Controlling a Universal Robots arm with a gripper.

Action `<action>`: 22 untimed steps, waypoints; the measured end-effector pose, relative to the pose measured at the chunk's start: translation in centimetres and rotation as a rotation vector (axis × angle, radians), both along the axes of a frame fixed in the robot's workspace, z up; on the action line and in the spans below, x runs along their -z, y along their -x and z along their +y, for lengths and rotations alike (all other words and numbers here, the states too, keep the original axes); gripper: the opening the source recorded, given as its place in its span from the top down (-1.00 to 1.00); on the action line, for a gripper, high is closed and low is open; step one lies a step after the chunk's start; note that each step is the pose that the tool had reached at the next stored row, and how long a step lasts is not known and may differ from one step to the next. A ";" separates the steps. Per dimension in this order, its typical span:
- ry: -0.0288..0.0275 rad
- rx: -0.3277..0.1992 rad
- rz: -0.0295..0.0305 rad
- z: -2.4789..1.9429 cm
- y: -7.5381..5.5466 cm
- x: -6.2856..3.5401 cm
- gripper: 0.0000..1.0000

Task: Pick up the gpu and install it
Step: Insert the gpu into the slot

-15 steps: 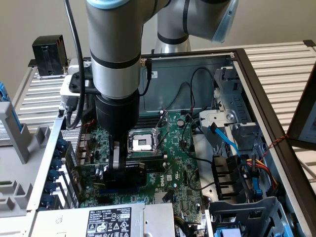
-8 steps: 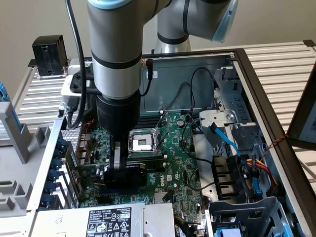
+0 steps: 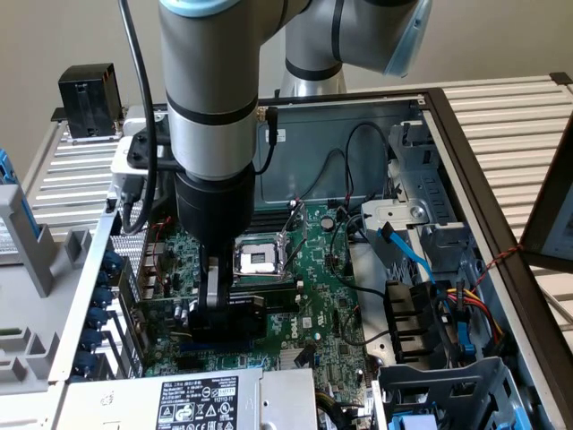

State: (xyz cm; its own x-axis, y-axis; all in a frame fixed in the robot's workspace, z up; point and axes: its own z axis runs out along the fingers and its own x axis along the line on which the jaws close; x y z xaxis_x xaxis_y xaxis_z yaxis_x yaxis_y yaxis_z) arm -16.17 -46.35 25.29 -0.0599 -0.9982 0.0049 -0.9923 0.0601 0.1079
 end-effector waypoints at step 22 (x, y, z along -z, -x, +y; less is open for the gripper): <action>0.0000 0.000 -0.0012 0.01 0.0 0.01 0.47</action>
